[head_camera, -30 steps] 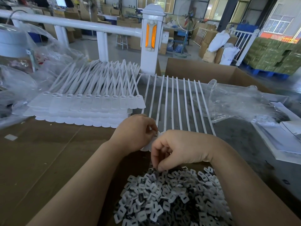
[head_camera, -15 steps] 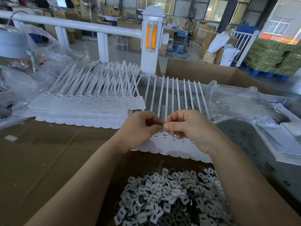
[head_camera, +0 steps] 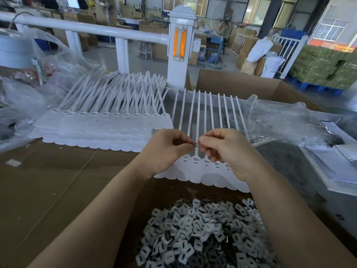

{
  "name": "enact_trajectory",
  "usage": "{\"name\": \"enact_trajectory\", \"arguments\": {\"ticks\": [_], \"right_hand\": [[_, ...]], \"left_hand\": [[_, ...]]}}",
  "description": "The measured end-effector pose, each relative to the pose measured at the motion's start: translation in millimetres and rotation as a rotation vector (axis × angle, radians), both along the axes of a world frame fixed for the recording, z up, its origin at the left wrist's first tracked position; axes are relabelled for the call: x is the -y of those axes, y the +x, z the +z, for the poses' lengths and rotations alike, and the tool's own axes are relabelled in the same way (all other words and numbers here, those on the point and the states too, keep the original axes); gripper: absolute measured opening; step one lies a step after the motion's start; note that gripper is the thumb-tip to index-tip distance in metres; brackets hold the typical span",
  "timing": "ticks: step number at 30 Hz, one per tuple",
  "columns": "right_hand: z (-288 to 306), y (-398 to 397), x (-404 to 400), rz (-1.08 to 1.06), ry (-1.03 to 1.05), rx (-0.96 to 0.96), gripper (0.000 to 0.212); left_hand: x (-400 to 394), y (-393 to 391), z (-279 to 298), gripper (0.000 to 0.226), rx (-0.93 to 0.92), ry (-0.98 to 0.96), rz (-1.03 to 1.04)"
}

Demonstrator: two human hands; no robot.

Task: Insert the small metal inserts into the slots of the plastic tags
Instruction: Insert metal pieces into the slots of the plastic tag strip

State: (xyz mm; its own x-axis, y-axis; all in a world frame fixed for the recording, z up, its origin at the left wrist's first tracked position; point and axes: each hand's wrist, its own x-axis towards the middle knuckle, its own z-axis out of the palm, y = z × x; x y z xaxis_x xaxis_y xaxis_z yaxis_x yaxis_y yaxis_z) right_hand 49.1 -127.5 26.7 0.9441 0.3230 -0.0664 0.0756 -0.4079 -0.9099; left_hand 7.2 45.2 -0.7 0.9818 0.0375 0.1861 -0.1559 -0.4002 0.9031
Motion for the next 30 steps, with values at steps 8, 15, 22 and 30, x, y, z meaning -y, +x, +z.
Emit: {"name": "enact_trajectory", "arguments": {"ticks": [8,15,22,30], "right_hand": [[0.9,-2.4,-1.7,0.066,-0.105,0.089,0.012],[-5.9,-3.0,-3.4,0.047,-0.268,0.164,0.015],[-22.8,3.9,-1.9,-0.02,-0.365,0.14,0.021],[-34.3,6.2,-6.2,0.002,-0.499,0.206,0.023]], "left_hand": [[0.1,-0.4,-2.1,0.012,-0.002,0.025,0.011],[0.2,2.9,-8.9,0.006,0.016,0.112,0.024],[-1.2,3.1,-18.6,0.021,-0.012,0.434,0.041],[-2.0,3.2,-19.7,0.007,0.064,0.545,0.003]]}}
